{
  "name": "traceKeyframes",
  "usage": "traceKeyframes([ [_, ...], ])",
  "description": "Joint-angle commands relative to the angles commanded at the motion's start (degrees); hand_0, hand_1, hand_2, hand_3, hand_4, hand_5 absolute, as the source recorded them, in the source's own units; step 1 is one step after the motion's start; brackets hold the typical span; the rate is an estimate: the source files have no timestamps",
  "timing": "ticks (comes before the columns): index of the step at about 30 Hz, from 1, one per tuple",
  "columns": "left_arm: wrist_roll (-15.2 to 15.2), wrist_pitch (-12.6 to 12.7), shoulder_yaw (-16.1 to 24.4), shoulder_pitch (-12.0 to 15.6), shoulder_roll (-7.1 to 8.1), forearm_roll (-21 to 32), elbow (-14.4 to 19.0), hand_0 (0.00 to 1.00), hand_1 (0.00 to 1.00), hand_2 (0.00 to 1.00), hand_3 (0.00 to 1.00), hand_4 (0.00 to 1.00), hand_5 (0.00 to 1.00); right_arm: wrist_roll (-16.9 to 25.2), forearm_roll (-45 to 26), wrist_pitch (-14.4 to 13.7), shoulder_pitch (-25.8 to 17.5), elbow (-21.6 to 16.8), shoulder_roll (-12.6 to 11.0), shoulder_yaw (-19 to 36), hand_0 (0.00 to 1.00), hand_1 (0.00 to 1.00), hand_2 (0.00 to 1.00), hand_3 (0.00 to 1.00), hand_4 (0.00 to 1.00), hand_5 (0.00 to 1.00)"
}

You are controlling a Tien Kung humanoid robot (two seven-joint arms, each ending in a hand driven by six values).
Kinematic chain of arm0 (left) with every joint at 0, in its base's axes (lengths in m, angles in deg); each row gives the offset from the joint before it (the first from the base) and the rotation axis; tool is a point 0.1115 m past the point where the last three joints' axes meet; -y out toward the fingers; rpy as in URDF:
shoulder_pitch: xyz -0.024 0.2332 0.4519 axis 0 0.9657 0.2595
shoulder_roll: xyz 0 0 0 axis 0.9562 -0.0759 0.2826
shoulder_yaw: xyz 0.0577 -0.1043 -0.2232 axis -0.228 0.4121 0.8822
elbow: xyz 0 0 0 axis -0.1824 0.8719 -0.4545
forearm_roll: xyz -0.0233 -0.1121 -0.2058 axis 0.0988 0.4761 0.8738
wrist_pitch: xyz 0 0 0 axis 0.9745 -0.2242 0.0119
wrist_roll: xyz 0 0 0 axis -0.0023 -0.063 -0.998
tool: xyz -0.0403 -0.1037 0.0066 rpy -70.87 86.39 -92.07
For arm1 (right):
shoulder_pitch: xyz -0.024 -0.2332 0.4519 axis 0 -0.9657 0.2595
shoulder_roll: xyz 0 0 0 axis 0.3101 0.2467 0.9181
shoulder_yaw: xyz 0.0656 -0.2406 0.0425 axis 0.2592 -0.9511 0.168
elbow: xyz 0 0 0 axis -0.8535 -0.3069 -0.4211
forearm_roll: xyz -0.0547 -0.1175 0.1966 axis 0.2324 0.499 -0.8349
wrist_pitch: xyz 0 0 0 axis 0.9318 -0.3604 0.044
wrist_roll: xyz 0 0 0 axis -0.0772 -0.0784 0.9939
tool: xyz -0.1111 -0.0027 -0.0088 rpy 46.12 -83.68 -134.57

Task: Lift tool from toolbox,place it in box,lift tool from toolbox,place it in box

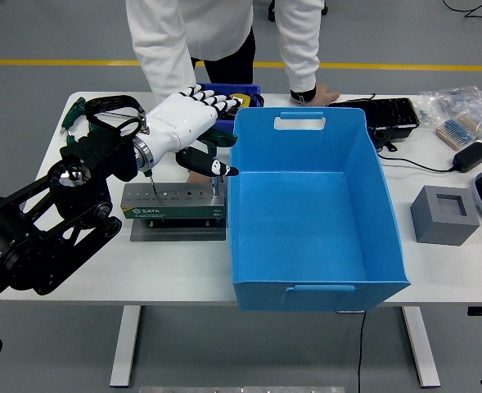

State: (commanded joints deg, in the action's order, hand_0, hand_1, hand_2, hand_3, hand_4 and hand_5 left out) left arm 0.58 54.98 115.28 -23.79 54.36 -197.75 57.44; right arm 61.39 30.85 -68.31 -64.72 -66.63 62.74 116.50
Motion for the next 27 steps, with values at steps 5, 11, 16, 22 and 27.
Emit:
traceKeyframes([
  [5, 0.2, 0.7, -0.7, -1.2, -0.64, 0.0, -2.7, 0.844, 0.752, 0.666, 0.796, 0.998, 0.725, 0.0, 0.4, 0.1, 0.1, 0.0, 0.0, 0.2, 0.899, 0.788, 0.781, 0.813, 0.998, 0.854],
  [11, 0.1, 3.0, -2.9, -2.7, -1.36, 0.0, -6.2, 0.765, 0.649, 0.546, 0.696, 0.998, 0.739, 0.0, 0.5, 0.2, 0.0, 0.0, -0.1, 0.1, 0.893, 0.785, 0.780, 0.810, 0.998, 0.855],
  [16, 0.4, 3.8, -3.9, -3.5, -1.21, 0.0, -7.9, 0.765, 0.649, 0.546, 0.696, 0.998, 0.739, 0.0, 0.6, 0.3, 0.1, 0.0, -0.2, 0.0, 0.893, 0.785, 0.780, 0.810, 0.998, 0.855],
  [22, 0.8, 4.3, -4.4, -3.7, -1.22, 0.0, -9.2, 0.581, 0.505, 0.417, 0.579, 0.998, 0.793, 0.0, 0.5, 0.3, -0.1, 0.0, -0.2, -0.2, 0.886, 0.781, 0.776, 0.806, 0.998, 0.855],
  [27, 0.9, 5.1, -4.9, -3.6, -1.17, 0.0, -10.1, 0.490, 0.408, 0.356, 0.510, 0.998, 0.798, 0.1, 0.7, 0.2, 0.0, 0.0, -0.2, -0.1, 0.881, 0.779, 0.776, 0.807, 0.998, 0.854],
])
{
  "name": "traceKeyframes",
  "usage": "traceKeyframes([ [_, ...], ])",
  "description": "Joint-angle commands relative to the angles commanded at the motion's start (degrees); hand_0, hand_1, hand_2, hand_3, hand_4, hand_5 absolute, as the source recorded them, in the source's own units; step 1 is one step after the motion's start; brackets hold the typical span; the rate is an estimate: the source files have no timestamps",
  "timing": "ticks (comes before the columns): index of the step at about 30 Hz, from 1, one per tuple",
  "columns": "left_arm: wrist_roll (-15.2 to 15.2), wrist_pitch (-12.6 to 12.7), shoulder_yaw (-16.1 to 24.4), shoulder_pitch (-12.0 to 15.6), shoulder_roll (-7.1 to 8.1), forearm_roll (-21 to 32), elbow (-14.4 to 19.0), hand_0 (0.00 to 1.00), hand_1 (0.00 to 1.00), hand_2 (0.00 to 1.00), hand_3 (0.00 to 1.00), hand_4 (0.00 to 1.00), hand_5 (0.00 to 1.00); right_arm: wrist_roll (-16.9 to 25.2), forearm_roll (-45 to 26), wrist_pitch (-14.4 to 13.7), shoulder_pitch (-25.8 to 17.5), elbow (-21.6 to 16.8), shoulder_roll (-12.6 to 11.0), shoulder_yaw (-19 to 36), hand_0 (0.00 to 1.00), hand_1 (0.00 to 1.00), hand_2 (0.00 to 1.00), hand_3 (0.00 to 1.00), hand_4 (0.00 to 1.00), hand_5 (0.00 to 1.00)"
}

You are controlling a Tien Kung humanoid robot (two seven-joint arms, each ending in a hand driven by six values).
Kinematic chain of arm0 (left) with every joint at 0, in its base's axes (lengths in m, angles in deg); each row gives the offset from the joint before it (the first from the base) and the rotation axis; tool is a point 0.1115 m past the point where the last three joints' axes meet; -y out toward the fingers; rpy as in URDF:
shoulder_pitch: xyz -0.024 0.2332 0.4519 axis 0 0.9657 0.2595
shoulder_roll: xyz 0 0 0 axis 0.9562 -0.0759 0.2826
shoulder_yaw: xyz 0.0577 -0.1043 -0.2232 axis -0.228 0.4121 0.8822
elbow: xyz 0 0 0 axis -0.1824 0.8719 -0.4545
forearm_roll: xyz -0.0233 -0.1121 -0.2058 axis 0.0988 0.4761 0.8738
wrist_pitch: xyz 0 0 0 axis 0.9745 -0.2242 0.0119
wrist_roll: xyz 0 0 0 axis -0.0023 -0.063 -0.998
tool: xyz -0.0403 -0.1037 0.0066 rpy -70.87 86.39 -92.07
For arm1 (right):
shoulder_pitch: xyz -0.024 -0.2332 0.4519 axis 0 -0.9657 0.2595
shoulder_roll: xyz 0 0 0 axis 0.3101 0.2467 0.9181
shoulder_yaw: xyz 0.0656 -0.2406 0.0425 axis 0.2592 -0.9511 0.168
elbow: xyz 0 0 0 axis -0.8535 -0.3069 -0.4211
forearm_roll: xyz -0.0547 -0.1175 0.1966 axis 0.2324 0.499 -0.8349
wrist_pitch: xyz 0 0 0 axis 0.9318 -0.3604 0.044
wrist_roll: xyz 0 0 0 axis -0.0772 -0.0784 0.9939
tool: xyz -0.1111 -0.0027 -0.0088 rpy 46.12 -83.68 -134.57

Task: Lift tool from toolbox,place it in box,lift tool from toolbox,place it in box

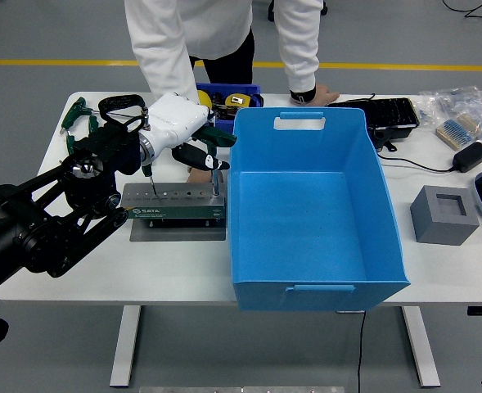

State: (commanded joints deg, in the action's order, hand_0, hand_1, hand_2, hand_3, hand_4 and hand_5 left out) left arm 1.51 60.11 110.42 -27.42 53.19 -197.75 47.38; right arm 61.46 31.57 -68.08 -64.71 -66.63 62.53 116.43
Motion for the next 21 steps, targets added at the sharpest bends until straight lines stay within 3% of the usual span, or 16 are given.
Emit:
traceKeyframes([
  [1, 0.0, 0.2, -0.1, 0.0, -0.01, 0.0, -0.1, 0.490, 0.408, 0.356, 0.510, 0.998, 0.798, 0.1, 0.0, 0.0, 0.0, 0.0, 0.0, 0.0, 0.881, 0.779, 0.776, 0.807, 0.998, 0.854],
  [2, 0.0, 0.4, -0.2, 0.0, -0.03, 0.0, -0.2, 0.426, 0.330, 0.292, 0.411, 0.998, 0.842, 0.1, -0.1, 0.0, 0.1, 0.0, 0.0, -0.1, 0.879, 0.777, 0.776, 0.807, 0.998, 0.854],
  [7, 0.3, 2.4, -0.8, 0.0, -0.12, 0.0, -0.5, 0.426, 0.330, 0.292, 0.411, 0.998, 0.842, 0.1, 0.0, 0.0, 0.1, 0.0, 0.0, -0.1, 0.879, 0.777, 0.776, 0.807, 0.998, 0.854],
  [8, 0.3, 3.0, -1.0, 0.0, -0.16, 0.0, -0.6, 0.361, 0.250, 0.243, 0.342, 0.998, 0.857, 0.0, 0.0, 0.0, 0.1, 0.0, 0.0, -0.1, 0.877, 0.776, 0.775, 0.806, 0.998, 0.854],
  [13, 0.6, 5.2, -1.2, -0.1, -0.24, 0.0, -1.5, 0.361, 0.250, 0.243, 0.342, 0.998, 0.857, 0.0, 0.1, 0.0, 0.1, 0.0, -0.1, -0.1, 0.877, 0.776, 0.775, 0.806, 0.998, 0.854],
  [14, 0.6, 5.5, -1.2, 0.0, -0.25, 0.0, -1.5, 0.296, 0.153, 0.188, 0.279, 0.998, 0.861, -0.1, 0.1, 0.0, 0.1, 0.0, -0.1, -0.1, 0.871, 0.775, 0.775, 0.806, 0.998, 0.854],
  [21, 1.3, 6.5, -1.8, 0.2, -0.59, 0.0, -1.7, 0.288, 0.143, 0.194, 0.275, 0.998, 0.882, -0.1, -0.1, 0.1, 0.1, 0.0, -0.1, -0.4, 0.870, 0.775, 0.775, 0.806, 0.998, 0.854],
])
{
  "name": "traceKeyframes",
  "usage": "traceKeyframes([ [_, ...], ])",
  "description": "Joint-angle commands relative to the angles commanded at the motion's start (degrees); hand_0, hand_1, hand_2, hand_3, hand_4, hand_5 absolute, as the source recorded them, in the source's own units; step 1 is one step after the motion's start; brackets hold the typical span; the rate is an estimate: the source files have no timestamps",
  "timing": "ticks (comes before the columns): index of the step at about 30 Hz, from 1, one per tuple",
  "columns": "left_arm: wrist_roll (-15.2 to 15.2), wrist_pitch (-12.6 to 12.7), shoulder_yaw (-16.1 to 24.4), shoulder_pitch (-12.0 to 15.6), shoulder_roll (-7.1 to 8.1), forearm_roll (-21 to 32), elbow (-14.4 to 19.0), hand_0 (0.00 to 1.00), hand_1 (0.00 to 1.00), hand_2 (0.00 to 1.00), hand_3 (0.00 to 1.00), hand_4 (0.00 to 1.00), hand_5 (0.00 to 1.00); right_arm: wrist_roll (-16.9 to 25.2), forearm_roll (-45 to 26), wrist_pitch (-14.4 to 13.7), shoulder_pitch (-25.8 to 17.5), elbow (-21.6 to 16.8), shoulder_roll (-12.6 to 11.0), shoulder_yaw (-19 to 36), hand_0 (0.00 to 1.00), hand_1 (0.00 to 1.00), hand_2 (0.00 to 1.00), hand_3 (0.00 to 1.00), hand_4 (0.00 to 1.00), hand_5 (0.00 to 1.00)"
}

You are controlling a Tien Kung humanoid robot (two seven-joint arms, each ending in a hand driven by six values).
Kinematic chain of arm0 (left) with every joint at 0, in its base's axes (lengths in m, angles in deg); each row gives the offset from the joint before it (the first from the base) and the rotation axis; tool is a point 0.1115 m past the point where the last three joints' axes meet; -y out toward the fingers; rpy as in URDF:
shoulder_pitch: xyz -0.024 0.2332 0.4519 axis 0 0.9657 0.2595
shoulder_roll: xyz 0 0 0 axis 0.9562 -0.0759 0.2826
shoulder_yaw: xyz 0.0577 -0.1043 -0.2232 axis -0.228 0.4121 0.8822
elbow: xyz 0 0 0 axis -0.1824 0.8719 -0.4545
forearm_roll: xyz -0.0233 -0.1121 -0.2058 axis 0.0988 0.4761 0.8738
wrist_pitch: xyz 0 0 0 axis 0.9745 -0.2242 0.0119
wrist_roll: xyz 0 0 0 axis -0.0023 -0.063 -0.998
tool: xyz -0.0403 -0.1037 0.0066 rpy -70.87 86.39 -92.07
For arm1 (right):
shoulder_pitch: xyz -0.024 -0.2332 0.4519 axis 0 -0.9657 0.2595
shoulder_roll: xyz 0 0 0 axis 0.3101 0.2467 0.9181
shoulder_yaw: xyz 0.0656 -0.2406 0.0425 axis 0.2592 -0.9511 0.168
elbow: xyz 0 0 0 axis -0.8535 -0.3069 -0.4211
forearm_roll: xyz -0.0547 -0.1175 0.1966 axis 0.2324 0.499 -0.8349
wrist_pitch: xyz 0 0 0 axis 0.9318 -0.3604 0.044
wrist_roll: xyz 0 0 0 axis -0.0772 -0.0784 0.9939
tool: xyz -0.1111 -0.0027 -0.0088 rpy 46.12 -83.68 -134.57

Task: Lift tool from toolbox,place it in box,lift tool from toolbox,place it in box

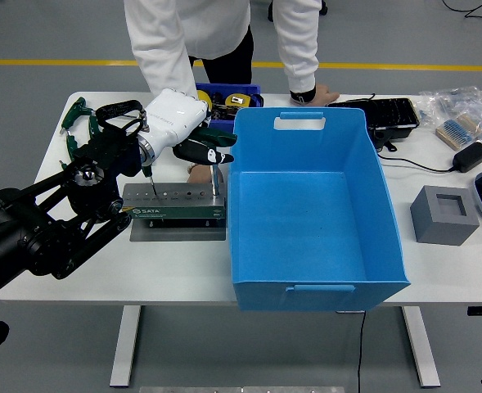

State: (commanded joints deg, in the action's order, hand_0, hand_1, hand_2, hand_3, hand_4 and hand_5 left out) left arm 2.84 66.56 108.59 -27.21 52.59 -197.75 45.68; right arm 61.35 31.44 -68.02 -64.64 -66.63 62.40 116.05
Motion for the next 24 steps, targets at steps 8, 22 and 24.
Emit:
traceKeyframes([
  [8, 1.3, 0.4, -1.5, 0.1, -0.42, 0.0, -0.8, 0.293, 0.150, 0.189, 0.269, 0.998, 0.897, 0.0, 0.0, 0.0, 0.1, 0.0, 0.0, 0.0, 0.869, 0.774, 0.775, 0.805, 0.998, 0.854],
  [22, 3.4, 3.8, -3.0, 0.1, -1.06, 0.0, -1.6, 0.217, 0.069, 0.123, 0.187, 0.998, 0.907, -0.2, 0.5, 0.1, -0.1, 0.0, -0.1, 0.3, 0.864, 0.773, 0.774, 0.805, 0.998, 0.854],
  [24, 3.5, 4.6, -3.2, 0.2, -1.08, 0.0, -1.8, 0.194, 0.002, 0.067, 0.103, 0.998, 0.910, -0.2, 0.4, 0.0, -0.2, 0.0, -0.1, 0.2, 0.862, 0.772, 0.773, 0.805, 0.998, 0.853],
])
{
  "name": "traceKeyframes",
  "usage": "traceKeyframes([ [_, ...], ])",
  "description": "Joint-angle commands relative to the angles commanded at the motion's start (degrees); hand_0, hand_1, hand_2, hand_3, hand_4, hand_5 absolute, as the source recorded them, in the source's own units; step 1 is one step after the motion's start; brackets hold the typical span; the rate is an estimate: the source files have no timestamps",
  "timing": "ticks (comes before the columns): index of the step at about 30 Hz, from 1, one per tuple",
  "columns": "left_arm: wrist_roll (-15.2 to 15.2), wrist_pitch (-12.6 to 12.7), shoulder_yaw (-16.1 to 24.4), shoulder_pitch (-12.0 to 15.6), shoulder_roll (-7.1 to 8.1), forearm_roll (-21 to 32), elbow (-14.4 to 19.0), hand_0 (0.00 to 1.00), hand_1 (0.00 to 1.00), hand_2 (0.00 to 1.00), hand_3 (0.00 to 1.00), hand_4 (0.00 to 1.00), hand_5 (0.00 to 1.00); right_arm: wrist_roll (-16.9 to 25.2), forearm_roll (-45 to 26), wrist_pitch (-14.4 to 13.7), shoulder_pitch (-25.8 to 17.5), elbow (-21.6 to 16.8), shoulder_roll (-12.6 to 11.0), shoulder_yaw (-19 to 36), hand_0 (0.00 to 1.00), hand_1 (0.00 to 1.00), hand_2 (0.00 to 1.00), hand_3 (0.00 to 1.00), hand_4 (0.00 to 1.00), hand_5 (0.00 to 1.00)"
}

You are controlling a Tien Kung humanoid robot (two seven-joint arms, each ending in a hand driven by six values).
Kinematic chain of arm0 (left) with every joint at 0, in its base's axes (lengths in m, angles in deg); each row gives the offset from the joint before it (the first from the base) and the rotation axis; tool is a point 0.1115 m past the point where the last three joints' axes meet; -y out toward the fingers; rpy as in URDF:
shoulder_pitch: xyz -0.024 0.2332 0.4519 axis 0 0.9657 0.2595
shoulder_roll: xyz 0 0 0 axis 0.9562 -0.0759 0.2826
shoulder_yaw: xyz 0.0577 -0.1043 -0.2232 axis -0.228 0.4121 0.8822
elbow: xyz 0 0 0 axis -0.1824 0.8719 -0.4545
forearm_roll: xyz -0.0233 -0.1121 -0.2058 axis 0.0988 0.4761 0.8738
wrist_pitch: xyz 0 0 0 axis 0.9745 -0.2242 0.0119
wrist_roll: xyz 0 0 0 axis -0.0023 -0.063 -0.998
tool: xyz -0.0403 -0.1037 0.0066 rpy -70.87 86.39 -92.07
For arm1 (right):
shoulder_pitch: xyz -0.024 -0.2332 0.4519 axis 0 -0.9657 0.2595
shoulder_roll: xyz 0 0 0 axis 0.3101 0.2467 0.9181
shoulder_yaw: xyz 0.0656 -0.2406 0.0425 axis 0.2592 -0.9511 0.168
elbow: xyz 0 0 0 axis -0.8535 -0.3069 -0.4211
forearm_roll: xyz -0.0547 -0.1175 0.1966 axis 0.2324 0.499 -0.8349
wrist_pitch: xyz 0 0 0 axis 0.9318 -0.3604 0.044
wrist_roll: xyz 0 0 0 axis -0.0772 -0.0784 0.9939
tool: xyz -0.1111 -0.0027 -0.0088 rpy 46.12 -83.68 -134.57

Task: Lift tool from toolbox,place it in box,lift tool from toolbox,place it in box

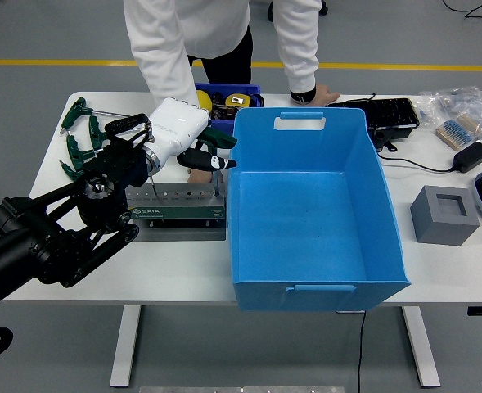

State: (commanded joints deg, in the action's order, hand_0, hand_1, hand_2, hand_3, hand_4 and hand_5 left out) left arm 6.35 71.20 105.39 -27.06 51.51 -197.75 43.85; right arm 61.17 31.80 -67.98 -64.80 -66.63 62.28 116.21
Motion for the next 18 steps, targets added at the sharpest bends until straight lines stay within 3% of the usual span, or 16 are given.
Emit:
traceKeyframes([
  [11, -0.2, 5.9, -0.6, 0.4, -0.13, 0.0, -1.2, 0.194, 0.002, 0.003, 0.033, 0.998, 0.897, 0.0, -0.6, -0.1, 0.0, 0.0, -0.1, -0.5, 0.859, 0.772, 0.774, 0.805, 0.998, 0.853],
  [18, -0.5, 7.0, -0.8, 0.5, 0.03, 0.0, -1.3, 0.193, 0.002, 0.002, 0.007, 0.998, 0.861, 0.0, -0.9, -0.1, 0.1, 0.0, -0.1, -0.6, 0.859, 0.771, 0.774, 0.805, 0.998, 0.853],
])
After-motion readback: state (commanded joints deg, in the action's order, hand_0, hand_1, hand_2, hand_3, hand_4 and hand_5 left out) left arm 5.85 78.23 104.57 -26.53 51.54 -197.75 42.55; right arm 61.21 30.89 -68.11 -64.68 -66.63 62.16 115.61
